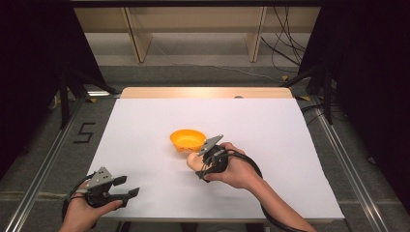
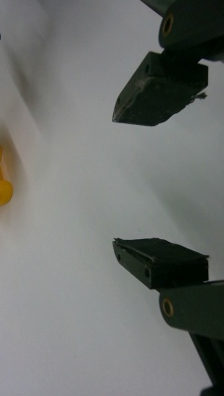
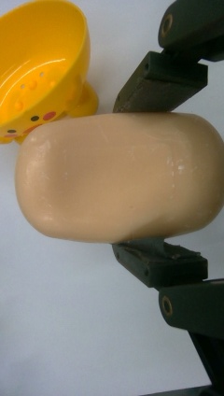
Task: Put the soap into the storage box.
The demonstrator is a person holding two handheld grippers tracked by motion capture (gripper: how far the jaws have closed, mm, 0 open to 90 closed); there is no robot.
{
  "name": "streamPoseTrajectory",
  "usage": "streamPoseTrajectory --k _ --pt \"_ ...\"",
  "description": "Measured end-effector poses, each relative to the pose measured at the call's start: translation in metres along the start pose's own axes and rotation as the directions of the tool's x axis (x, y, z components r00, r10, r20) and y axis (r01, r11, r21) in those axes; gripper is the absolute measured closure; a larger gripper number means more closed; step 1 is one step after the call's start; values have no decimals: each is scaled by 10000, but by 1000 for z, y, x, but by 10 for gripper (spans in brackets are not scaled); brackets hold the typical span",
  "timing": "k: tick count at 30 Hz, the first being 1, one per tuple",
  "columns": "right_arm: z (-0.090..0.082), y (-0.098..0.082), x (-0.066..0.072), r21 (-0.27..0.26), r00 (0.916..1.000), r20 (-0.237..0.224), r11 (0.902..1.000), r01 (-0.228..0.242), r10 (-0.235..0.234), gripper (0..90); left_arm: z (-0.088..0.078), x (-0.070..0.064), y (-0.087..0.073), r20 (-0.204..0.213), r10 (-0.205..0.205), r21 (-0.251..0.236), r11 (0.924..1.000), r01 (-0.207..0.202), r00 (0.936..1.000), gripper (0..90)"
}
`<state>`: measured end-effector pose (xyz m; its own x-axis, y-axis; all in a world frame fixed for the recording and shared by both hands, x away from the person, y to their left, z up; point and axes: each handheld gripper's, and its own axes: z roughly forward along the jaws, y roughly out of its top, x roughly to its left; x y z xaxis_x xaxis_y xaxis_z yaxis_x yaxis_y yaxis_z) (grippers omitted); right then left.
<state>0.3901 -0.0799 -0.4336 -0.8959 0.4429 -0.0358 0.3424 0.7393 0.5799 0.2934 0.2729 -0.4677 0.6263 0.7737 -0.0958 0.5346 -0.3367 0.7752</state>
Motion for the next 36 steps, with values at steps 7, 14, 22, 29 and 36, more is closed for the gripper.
streamPoseTrajectory --k 7,14,22,29,36 --pt "-1 2 -2 -128 9996 76 9995 274 -273 332 0 0 0 27 -5 -36 10000 5 10000 321" --pt "-1 5 -4 -215 9994 195 9994 280 -276 332 0 0 0 42 -96 -146 9998 96 9999 321" --pt "-1 8 -6 -265 9994 337 9996 115 -106 332 0 0 0 36 -39 -89 10000 39 10000 321" --pt "-2 9 -8 -316 9992 370 9994 128 -117 332 0 -1 0 52 -116 -183 9998 117 9999 321" --pt "-1 9 -11 -359 9992 380 9993 140 -126 332 0 -1 0 47 -115 -190 9998 116 9999 321"
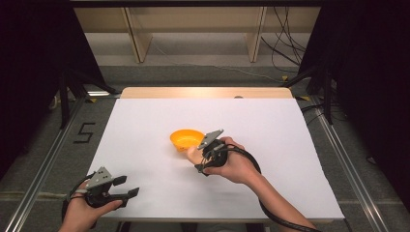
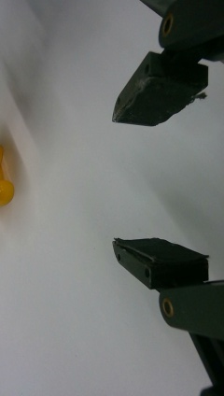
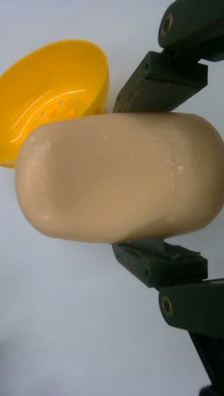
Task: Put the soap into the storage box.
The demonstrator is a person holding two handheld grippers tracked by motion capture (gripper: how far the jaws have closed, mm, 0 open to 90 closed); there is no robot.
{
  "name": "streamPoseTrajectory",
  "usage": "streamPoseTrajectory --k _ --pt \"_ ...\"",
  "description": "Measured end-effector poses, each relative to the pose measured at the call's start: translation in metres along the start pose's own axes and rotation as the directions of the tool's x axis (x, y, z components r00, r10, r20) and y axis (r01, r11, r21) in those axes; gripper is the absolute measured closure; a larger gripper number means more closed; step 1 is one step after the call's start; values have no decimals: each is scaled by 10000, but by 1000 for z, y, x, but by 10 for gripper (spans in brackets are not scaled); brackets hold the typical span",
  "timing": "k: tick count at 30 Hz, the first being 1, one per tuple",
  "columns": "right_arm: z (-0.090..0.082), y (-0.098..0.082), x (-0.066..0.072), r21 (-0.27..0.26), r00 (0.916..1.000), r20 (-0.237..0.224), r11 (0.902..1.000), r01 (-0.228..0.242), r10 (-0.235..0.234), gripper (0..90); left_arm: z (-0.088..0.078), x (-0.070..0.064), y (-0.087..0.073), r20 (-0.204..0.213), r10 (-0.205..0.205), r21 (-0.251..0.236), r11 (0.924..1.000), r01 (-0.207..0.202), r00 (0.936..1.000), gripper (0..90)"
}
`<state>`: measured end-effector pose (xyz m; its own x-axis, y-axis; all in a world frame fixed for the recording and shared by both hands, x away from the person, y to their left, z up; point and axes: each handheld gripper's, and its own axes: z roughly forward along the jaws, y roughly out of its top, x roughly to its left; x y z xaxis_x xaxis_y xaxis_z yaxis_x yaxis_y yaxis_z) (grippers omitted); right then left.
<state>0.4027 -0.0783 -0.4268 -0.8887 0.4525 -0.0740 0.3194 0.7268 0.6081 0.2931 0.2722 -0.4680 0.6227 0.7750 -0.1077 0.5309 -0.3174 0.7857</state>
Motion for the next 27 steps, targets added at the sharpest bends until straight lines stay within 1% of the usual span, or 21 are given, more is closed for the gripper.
streamPoseTrajectory --k 3,4,5,6,7,8,9,10,11,12,15,16,17,19,20,21,22,23,24,25,27 --pt "0 0 -1 -31 10000 -1 10000 52 -52 332 0 0 0 5 -12 -7 10000 12 10000 321" --pt "0 1 -1 -61 10000 19 10000 69 -69 332 0 0 0 -29 -27 -82 10000 26 10000 321" --pt "-1 0 -1 -19 10000 73 10000 -66 66 332 0 0 0 -32 -28 -78 10000 28 10000 321" --pt "-1 1 0 -28 9999 22 9999 -133 133 332 0 0 0 8 -8 12 10000 8 10000 321" --pt "-1 1 -1 -32 9999 30 9999 -115 115 332 0 0 0 25 -4 37 10000 3 10000 321" --pt "-1 1 -1 -32 9999 69 9999 -126 126 332 0 0 0 -28 -9 -59 10000 9 10000 321" --pt "0 1 -2 -136 9999 124 9999 47 -45 332 0 0 0 -36 -14 -71 10000 14 10000 321" --pt "0 1 -2 -136 9999 124 9999 47 -45 332 0 0 0 -36 -14 -71 10000 14 10000 321" --pt "-1 1 -1 -39 9997 133 9998 -182 183 332 0 0 0 -45 51 -6 10000 -51 10000 321" --pt "-1 2 -1 1 9995 194 9997 -261 261 332 -1 1 0 -50 84 19 10000 -84 10000 321" --pt "-2 3 -2 -161 9998 186 9998 -121 124 332 -1 0 0 -75 84 82 9999 -83 9999 321" --pt "-3 3 -4 -132 9998 176 9999 -33 35 332 -1 1 0 -34 73 38 10000 -73 10000 321" --pt "-3 3 -4 -132 9998 176 9999 -33 35 332 -1 1 0 -38 90 110 9999 -89 10000 321" --pt "-4 4 -3 -89 9996 168 9997 -241 242 332 -1 0 0 -72 88 75 9999 -87 9999 321" --pt "-4 4 -4 -134 9998 189 9998 -112 114 332 -1 1 0 -32 71 40 10000 -71 10000 321" --pt "-4 4 -4 -134 9998 189 9998 -112 114 332 -1 1 0 -39 89 114 9999 -88 10000 321" --pt "-3 5 -5 -235 9997 233 9997 -68 74 332 -1 1 0 -66 88 80 9999 -87 9999 321" --pt "-3 5 -5 -223 9998 208 9998 -13 17 332 -1 1 0 -71 89 79 9999 -89 9999 321" --pt "-3 5 -5 -223 9998 208 9998 -13 17 332 -1 1 0 -71 89 79 9999 -89 9999 321" --pt "-3 6 -6 -265 9995 306 9996 28 -20 332 0 0 0 -55 -16 -16 10000 15 10000 321" --pt "-4 7 -6 -255 9997 251 9997 -56 63 332 0 0 0 -29 -62 -28 10000 62 10000 321"
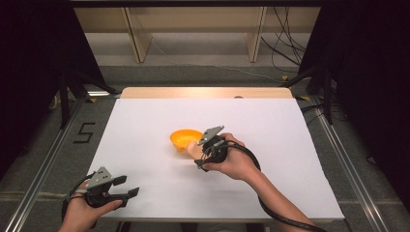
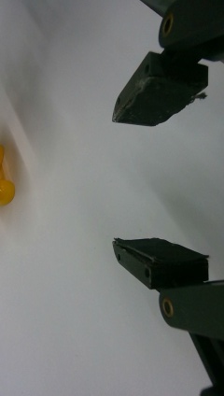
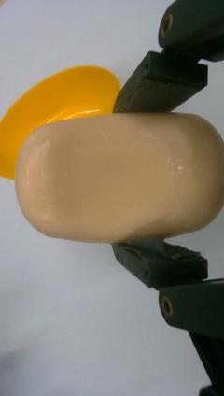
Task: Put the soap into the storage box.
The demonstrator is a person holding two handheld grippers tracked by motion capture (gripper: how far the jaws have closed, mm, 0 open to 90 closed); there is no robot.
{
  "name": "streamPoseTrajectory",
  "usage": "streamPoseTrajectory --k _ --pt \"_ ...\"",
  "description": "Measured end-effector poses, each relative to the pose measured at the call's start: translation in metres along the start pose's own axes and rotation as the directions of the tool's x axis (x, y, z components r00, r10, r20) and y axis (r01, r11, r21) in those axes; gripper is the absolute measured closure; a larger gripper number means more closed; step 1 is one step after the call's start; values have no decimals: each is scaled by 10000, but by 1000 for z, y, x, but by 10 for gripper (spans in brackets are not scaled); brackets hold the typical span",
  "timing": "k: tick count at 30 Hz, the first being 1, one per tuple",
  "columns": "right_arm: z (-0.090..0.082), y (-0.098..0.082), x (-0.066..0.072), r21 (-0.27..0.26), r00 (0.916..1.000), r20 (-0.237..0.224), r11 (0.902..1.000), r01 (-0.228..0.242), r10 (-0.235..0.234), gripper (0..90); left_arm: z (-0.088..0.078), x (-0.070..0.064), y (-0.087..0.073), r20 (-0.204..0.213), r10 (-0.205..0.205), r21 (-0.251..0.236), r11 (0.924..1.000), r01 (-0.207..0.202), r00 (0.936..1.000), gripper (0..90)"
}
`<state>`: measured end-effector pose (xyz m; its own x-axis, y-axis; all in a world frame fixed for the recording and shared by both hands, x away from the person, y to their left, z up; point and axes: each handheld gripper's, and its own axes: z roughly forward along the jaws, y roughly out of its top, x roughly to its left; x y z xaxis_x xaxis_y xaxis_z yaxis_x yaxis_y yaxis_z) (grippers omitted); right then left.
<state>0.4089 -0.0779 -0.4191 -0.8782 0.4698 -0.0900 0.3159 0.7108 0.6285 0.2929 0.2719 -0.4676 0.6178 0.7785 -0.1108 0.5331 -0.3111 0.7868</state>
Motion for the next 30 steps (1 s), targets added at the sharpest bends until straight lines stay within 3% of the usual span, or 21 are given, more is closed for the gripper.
streamPoseTrajectory --k 8,9,13,14,30 --pt "-1 3 -3 -60 9999 62 9999 114 -113 332 1 -1 0 -21 -44 -60 10000 44 10000 321" --pt "-2 4 -2 -7 9999 95 9999 -110 110 332 1 -1 0 -21 -43 -56 10000 43 10000 321" --pt "-2 5 -3 -58 9999 93 9999 -142 142 332 1 0 0 5 -24 -42 10000 24 10000 321" --pt "-2 6 -5 -145 9999 151 9999 57 -55 332 1 0 0 20 -20 -20 10000 20 10000 321" --pt "-1 10 -8 -108 9995 189 9997 -239 241 332 1 0 0 -5 -40 -62 10000 40 10000 321"
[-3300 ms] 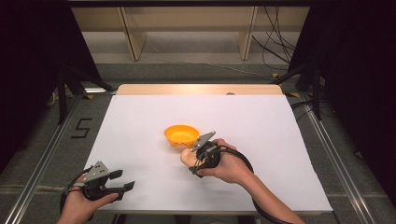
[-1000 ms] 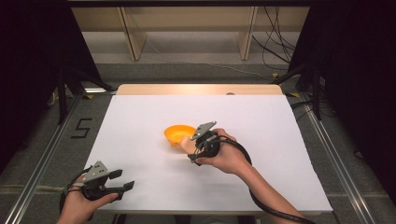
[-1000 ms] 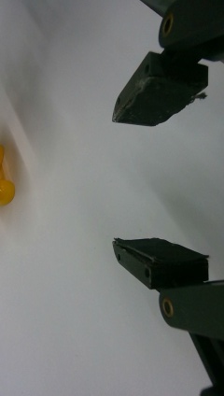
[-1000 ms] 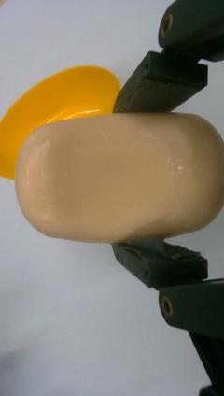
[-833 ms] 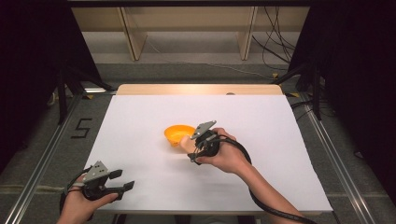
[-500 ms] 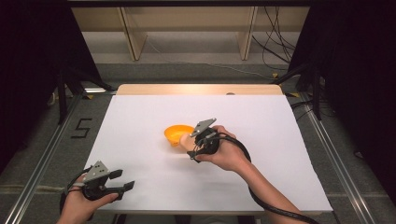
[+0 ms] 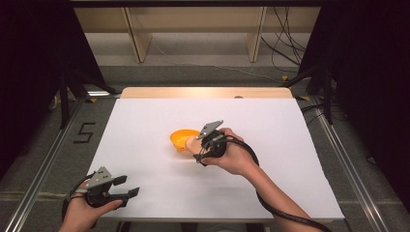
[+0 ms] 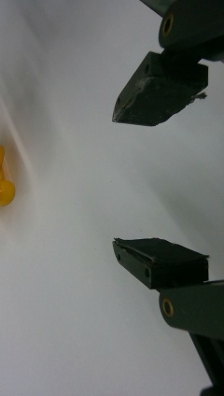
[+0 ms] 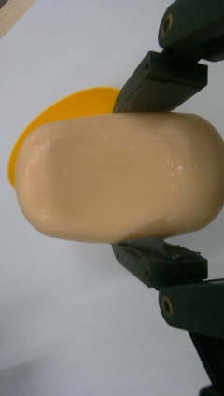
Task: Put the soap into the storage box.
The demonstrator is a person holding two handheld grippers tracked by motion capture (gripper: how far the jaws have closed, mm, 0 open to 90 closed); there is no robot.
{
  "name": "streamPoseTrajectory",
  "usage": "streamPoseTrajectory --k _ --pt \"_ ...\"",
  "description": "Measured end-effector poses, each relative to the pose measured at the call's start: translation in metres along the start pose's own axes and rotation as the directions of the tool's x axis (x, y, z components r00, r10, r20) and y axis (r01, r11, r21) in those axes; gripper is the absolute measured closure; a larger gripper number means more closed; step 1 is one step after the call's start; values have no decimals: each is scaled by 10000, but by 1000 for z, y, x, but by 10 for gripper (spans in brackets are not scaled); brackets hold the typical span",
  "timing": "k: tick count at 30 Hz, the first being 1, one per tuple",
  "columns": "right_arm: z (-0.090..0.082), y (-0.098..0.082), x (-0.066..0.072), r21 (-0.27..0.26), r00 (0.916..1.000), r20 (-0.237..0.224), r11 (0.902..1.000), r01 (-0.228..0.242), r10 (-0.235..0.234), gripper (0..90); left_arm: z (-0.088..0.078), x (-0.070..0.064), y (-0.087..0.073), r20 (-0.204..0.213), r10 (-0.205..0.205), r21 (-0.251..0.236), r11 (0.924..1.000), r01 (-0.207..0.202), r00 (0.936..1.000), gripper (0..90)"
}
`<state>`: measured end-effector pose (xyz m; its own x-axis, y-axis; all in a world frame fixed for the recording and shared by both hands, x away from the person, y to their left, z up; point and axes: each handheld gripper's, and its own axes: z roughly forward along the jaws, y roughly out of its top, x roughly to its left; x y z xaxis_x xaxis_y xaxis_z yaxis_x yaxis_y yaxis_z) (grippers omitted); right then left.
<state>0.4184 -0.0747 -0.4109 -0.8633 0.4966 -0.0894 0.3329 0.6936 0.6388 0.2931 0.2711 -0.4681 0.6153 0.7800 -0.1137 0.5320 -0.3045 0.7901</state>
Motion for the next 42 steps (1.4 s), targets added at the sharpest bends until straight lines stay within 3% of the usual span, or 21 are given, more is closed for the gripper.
streamPoseTrajectory --k 1,13,14,42 --pt "0 1 -2 -25 9998 53 9998 189 -189 332 0 0 0 -1 -4 -2 10000 4 10000 321" --pt "0 3 -5 -87 9999 158 10000 -12 13 332 -1 1 0 14 38 53 10000 -38 10000 321" --pt "0 4 -6 -114 9998 44 9998 183 -182 332 -1 1 0 15 36 54 10000 -36 10000 321" --pt "2 15 -13 -171 9995 240 9996 221 -217 332 -2 1 0 32 38 42 10000 -38 10000 321"
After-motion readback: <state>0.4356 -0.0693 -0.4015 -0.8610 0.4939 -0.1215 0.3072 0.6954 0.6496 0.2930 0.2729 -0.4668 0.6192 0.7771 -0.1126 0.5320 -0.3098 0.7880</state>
